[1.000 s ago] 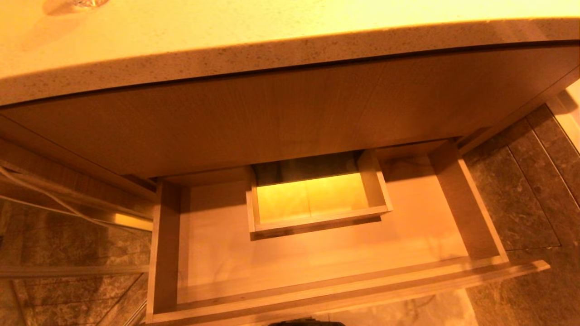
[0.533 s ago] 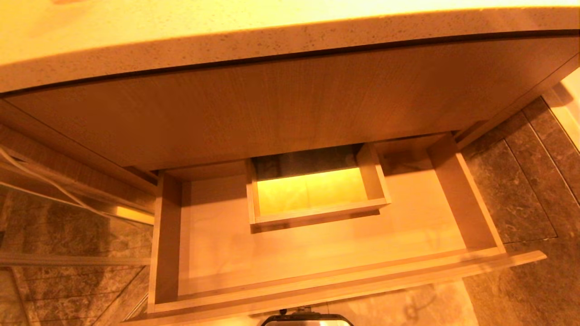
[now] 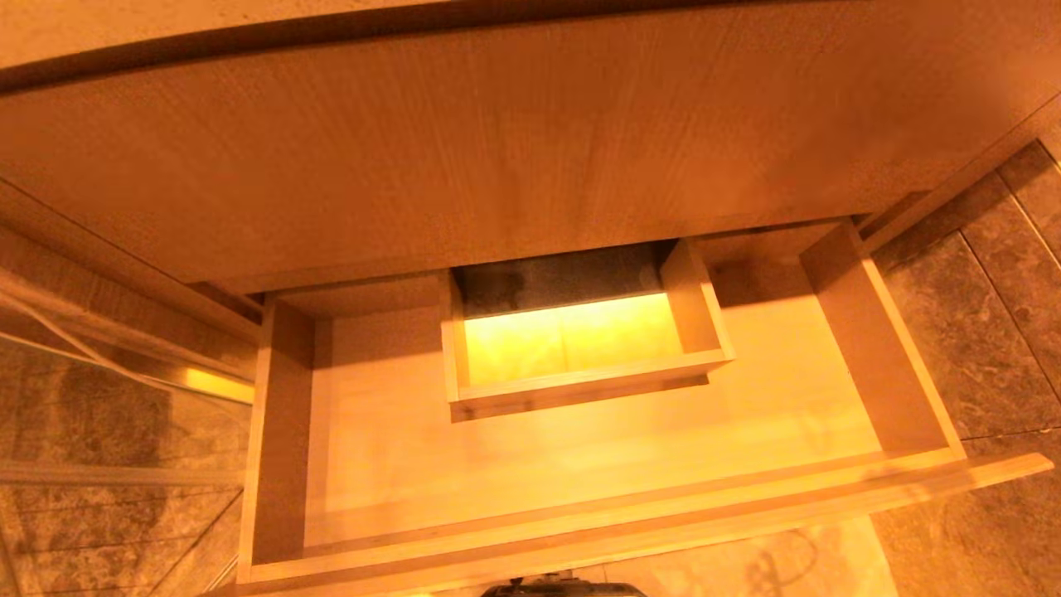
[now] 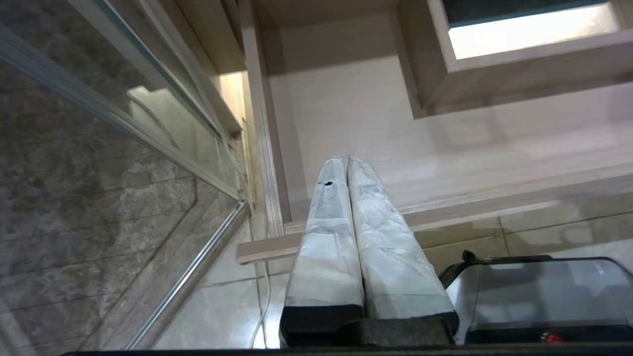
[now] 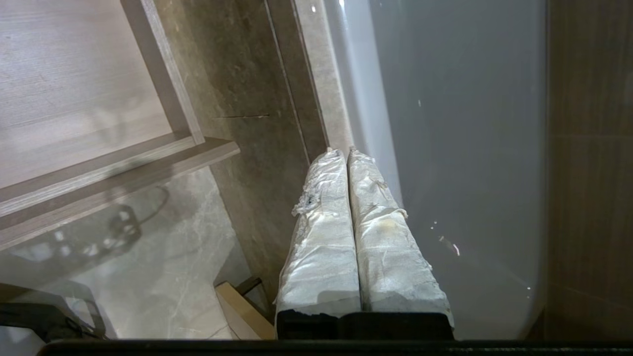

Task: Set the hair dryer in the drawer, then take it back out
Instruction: Close the drawer

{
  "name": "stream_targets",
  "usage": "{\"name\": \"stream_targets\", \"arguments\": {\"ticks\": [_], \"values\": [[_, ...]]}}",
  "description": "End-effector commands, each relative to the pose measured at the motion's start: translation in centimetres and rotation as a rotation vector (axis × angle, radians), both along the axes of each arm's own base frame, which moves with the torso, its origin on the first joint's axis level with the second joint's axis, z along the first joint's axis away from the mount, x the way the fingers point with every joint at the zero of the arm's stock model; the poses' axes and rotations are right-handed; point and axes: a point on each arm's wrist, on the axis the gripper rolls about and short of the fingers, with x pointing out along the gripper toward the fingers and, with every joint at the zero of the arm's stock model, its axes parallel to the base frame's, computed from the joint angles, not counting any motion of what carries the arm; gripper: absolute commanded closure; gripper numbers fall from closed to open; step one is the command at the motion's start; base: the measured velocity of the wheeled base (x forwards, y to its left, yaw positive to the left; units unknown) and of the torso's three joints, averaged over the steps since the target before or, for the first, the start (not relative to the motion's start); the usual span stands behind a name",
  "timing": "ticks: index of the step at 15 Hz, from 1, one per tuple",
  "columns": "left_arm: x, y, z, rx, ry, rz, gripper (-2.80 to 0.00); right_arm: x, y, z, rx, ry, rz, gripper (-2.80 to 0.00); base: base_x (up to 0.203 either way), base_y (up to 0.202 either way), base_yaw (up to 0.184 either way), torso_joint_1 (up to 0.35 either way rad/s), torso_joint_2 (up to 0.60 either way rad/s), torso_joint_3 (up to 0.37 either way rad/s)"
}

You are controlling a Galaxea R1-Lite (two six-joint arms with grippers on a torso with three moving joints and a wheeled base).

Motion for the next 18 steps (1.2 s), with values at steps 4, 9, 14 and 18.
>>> {"name": "stream_targets", "arguments": {"ticks": [4, 9, 14, 18], "values": [[0.0, 0.0, 0.0, 0.0, 0.002, 0.0, 0.0, -0.6, 0.4, -0.2, -0.006, -0.006, 0.0, 0.0, 0.0, 0.0, 0.0, -0.228, 0.49, 0.261], [0.0, 0.0, 0.0, 0.0, 0.002, 0.0, 0.0, -1.3, 0.7, -0.5, -0.011, -0.013, 0.003, 0.0, 0.0, 0.0, 0.0, -0.212, 0.47, 0.252], [0.0, 0.0, 0.0, 0.0, 0.002, 0.0, 0.0, -1.5, 0.8, -1.0, -0.006, -0.004, 0.004, 0.0, 0.0, 0.0, 0.0, -0.141, 0.31, 0.17], [0.0, 0.0, 0.0, 0.0, 0.002, 0.0, 0.0, -0.8, 0.4, -1.8, 0.029, 0.049, -0.009, 0.0, 0.0, 0.0, 0.0, -0.011, 0.03, 0.021]]}}
